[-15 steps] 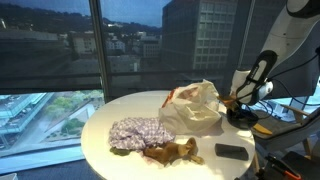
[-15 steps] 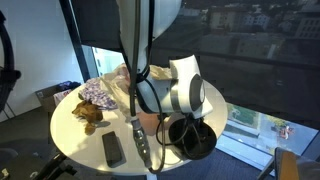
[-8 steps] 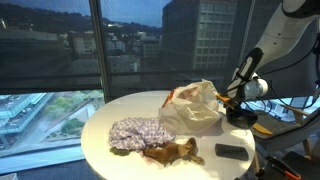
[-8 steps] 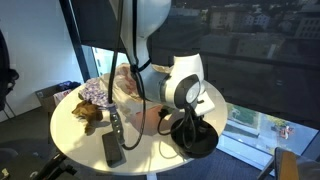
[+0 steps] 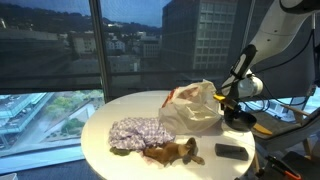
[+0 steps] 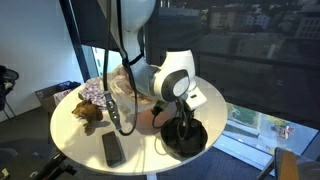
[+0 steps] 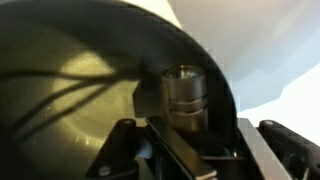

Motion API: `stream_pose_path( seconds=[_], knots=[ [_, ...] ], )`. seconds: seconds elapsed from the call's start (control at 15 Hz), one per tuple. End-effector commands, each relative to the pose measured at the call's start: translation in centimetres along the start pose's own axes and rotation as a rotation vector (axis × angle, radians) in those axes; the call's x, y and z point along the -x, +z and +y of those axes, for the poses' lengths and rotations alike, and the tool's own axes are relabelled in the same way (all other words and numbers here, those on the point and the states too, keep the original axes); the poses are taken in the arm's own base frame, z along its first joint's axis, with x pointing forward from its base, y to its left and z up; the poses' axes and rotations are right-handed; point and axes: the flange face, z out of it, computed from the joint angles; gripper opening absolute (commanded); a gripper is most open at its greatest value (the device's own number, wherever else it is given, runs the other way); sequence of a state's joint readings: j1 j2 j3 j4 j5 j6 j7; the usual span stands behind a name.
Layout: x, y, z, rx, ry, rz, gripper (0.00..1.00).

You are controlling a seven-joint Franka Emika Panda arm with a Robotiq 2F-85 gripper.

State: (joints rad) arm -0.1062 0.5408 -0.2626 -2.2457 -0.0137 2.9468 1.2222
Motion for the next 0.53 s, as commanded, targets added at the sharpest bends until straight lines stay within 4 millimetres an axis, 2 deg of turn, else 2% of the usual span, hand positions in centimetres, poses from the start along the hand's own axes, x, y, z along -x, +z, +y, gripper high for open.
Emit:
stream_pose_path(
  seconds=[0.0, 0.47],
  knots=[
    [1.1, -3.2, 0.6, 0.012, -0.033, 0.037, 0.07],
    [-0.3, -6.9, 4.5, 0.106, -0.051, 0.097, 0.05]
  ],
)
